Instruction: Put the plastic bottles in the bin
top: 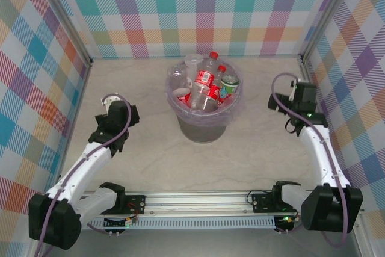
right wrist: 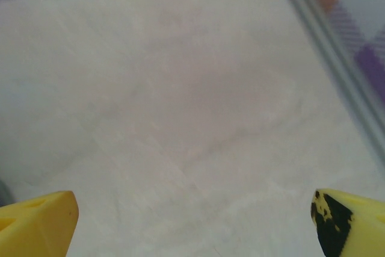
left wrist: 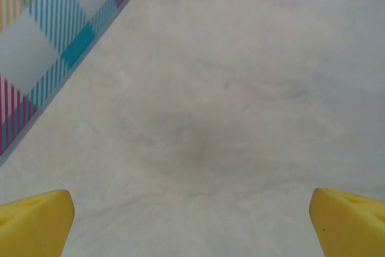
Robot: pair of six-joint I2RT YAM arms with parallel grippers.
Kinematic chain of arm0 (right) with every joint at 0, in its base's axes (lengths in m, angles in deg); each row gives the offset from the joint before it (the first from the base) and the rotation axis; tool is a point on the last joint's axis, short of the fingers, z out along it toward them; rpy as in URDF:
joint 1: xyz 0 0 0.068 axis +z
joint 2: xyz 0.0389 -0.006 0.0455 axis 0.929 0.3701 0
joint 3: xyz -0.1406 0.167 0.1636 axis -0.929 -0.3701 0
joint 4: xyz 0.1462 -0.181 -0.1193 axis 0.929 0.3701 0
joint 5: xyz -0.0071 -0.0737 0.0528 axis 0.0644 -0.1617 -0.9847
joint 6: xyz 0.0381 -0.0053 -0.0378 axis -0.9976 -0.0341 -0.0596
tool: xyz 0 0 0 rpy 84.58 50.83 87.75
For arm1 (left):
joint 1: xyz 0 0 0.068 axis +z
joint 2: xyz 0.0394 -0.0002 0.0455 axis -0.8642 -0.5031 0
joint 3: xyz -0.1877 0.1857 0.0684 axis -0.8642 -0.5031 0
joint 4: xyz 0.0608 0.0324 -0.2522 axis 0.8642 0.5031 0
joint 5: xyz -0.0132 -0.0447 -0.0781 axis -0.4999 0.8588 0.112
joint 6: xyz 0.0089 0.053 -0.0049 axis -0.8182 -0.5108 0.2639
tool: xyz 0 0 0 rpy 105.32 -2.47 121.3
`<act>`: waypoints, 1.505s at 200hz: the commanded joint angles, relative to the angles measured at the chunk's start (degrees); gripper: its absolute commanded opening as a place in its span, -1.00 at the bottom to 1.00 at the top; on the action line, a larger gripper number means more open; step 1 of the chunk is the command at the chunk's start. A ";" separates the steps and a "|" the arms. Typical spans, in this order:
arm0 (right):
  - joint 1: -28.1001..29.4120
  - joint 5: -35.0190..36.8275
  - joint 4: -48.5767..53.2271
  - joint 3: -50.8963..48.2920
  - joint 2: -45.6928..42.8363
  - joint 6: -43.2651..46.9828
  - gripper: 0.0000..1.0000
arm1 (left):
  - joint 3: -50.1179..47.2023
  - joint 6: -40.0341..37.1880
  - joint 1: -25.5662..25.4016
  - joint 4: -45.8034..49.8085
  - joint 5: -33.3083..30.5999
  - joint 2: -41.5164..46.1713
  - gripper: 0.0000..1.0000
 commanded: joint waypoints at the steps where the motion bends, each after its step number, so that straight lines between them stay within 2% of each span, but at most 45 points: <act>1: -0.16 2.39 -11.59 -6.66 0.32 -1.92 0.98 | -5.31 -1.27 1.95 -12.80 -1.44 -1.20 0.99; 35: -0.13 -0.19 -23.14 -15.90 4.09 -4.97 0.98 | -10.37 -3.09 2.97 -25.89 1.96 -7.00 0.99; 104: 0.67 -2.62 -41.40 -21.85 10.90 -2.39 0.98 | -11.28 -9.89 4.10 -46.28 8.15 -22.27 0.99; 129: 1.02 -2.72 -47.35 -23.48 11.33 -0.75 0.98 | -9.11 -12.59 4.45 -47.78 10.50 -25.68 0.99; 140: 1.03 -2.77 -49.77 -24.06 11.60 -0.04 0.98 | -9.81 -13.81 4.85 -51.71 11.76 -27.13 0.99; 159: 1.29 -3.11 -55.51 -25.44 12.51 1.38 0.98 | -11.31 -12.65 6.85 -58.73 14.51 -31.33 0.99; 169: 1.34 -3.29 -58.17 -25.79 13.37 1.78 0.98 | -11.53 -11.53 8.01 -56.57 16.28 -30.21 0.99; 182: 1.38 -3.86 -59.02 -25.43 14.68 0.99 0.98 | -13.18 -11.32 8.86 -61.21 18.02 -31.68 0.99; 192: 1.40 -4.34 -65.88 -26.69 17.38 0.35 0.98 | -14.06 -12.41 9.12 -64.40 20.33 -33.14 0.99; 198: 1.82 -4.29 -70.22 -27.57 19.35 0.78 0.98 | -13.86 -12.43 9.12 -63.39 21.00 -32.96 0.99; 206: 3.37 -3.30 -66.89 -26.41 19.17 2.08 0.98 | -13.75 -12.34 9.10 -63.10 21.13 -32.81 0.99; 220: 4.27 -3.62 -70.70 -26.70 22.81 3.54 0.98 | -13.70 -12.47 9.12 -63.09 21.06 -32.95 0.99; 227: 4.89 -2.90 -76.31 -27.26 25.68 4.39 0.98 | -13.67 -12.50 9.11 -63.25 21.01 -32.89 0.99; 237: 5.73 -2.16 -70.36 -26.06 23.83 4.62 0.98 | -13.65 -12.47 9.12 -63.26 21.07 -33.01 0.99; 246: 5.75 -1.39 -74.63 -26.88 25.18 4.58 0.98 | -13.58 -12.45 9.11 -63.20 21.06 -32.98 0.99; 254: 5.75 -1.28 -71.00 -26.25 23.96 4.18 0.98 | -13.63 -12.47 9.08 -63.20 21.06 -33.00 0.99; 263: 5.77 -1.18 -73.48 -26.68 24.75 4.40 0.98 | -13.56 -12.50 9.09 -63.21 21.05 -33.05 0.99; 301: 5.68 -1.62 -71.68 -26.34 24.21 4.38 0.98 | -13.60 -12.50 9.10 -63.20 21.06 -33.02 0.99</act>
